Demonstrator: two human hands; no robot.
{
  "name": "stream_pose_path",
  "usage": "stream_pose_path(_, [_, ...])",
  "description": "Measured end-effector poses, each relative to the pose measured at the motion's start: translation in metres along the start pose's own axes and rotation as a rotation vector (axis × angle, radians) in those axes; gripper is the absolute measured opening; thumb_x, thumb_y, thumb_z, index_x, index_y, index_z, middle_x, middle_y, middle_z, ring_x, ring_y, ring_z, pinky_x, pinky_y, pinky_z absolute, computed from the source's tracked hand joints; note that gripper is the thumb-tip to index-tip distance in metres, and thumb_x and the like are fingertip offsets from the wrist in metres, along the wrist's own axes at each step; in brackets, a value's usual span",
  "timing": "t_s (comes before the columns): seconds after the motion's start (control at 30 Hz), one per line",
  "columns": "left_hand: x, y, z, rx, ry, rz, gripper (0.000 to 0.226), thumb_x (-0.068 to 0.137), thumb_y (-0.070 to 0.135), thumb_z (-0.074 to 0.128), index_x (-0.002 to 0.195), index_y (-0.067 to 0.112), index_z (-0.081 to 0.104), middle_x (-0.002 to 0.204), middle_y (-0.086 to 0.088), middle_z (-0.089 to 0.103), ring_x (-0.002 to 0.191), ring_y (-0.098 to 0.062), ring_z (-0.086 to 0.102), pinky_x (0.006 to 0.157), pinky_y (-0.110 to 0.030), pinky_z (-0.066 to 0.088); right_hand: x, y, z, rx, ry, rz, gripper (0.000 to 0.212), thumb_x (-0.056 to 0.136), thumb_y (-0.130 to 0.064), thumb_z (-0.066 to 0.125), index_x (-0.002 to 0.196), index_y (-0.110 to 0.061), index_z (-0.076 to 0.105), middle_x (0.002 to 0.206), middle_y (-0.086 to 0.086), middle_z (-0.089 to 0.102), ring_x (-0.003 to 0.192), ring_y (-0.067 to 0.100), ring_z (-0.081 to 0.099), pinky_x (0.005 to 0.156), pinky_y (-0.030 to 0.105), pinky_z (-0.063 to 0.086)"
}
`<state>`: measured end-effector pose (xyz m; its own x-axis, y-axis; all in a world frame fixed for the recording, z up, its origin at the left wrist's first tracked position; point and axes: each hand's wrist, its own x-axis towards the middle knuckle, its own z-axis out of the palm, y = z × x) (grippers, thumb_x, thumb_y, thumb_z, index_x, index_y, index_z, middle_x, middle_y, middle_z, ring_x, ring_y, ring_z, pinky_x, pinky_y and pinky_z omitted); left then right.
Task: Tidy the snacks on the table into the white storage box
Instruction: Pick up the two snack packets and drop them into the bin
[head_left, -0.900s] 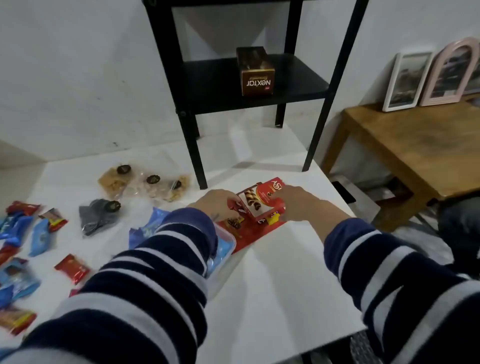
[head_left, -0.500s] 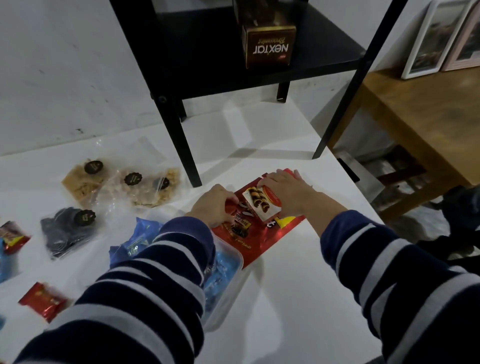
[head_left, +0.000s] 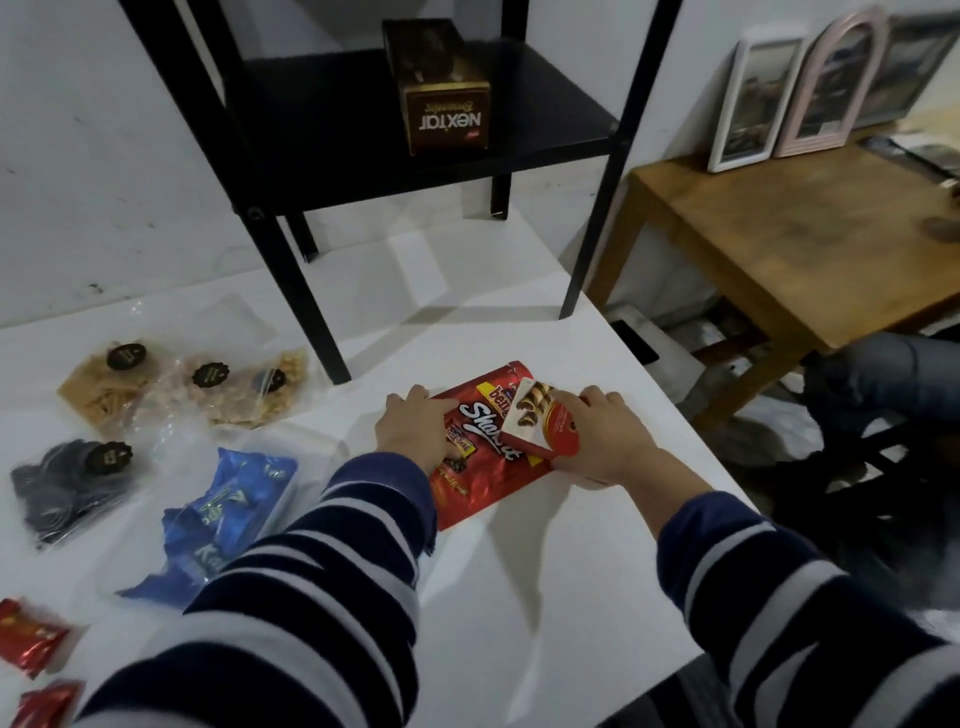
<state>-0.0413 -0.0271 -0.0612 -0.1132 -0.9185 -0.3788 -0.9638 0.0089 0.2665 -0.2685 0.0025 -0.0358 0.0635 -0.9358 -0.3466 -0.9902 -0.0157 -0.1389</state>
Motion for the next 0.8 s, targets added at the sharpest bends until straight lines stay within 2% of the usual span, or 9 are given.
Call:
stream_pose_path(0.13, [-0.004, 0.012, 0.006, -0.090, 0.047, -0.008, 0.057, 0.078, 0.018, 0.076, 0.128, 0.035, 0.057, 0.125, 0.000, 0.054, 0.110, -0.026, 0.056, 0.093, -0.036, 0.049, -0.023, 0.009, 0.011, 0.041, 0.058, 0.073, 0.089, 0.074, -0.052, 0.067, 0.147, -0.029, 0.022, 0.134, 0.006, 0.042, 0.122, 0.027, 0.040, 0.099, 0.040, 0.043])
stream_pose_path(0.23, [-0.011, 0.023, 0.011, -0.241, 0.091, -0.004, 0.052, 0.082, -0.001, 0.064, 0.122, 0.033, 0.063, 0.125, 0.001, 0.062, 0.108, -0.023, 0.061, 0.087, -0.029, 0.049, -0.040, 0.015, 0.018, 0.088, 0.055, 0.136, 0.091, 0.073, -0.057, 0.067, 0.147, -0.030, 0.023, 0.135, 0.006, 0.041, 0.123, 0.028, 0.038, 0.098, 0.041, 0.042])
stream_pose_path(0.37, [-0.030, 0.044, 0.002, -0.445, 0.126, 0.020, 0.048, 0.080, 0.007, 0.069, 0.122, 0.028, 0.064, 0.126, 0.001, 0.062, 0.112, -0.020, 0.058, 0.092, -0.026, 0.045, -0.065, 0.026, 0.010, 0.180, 0.108, 0.172, 0.089, 0.073, -0.058, 0.065, 0.148, -0.034, 0.024, 0.132, 0.007, 0.042, 0.122, 0.030, 0.039, 0.096, 0.042, 0.043])
stream_pose_path(0.53, [-0.085, 0.057, -0.015, -0.807, 0.246, 0.016, 0.047, 0.079, 0.004, 0.072, 0.122, 0.020, 0.065, 0.116, -0.003, 0.066, 0.094, -0.017, 0.064, 0.091, -0.029, 0.051, -0.100, 0.025, -0.019, 0.151, 0.207, 0.108, 0.091, 0.069, -0.067, 0.063, 0.146, -0.038, 0.023, 0.132, 0.007, 0.044, 0.119, 0.031, 0.047, 0.095, 0.046, 0.049])
stream_pose_path(0.67, [-0.146, 0.045, -0.023, -0.950, 0.417, -0.037, 0.044, 0.079, 0.001, 0.070, 0.119, 0.019, 0.067, 0.113, -0.004, 0.068, 0.094, -0.020, 0.066, 0.095, -0.036, 0.052, -0.134, 0.008, -0.040, 0.088, 0.256, -0.012, 0.089, 0.071, -0.068, 0.061, 0.146, -0.038, 0.023, 0.133, 0.007, 0.043, 0.122, 0.030, 0.043, 0.096, 0.046, 0.046])
stream_pose_path(0.8, [-0.214, 0.017, -0.028, -1.072, 0.561, -0.130, 0.045, 0.082, -0.003, 0.067, 0.123, 0.015, 0.063, 0.114, -0.002, 0.066, 0.094, -0.018, 0.065, 0.088, -0.030, 0.053, -0.164, -0.031, -0.048, 0.065, 0.292, -0.154, 0.086, 0.072, -0.068, 0.060, 0.144, -0.035, 0.028, 0.129, 0.006, 0.044, 0.119, 0.029, 0.044, 0.094, 0.043, 0.043])
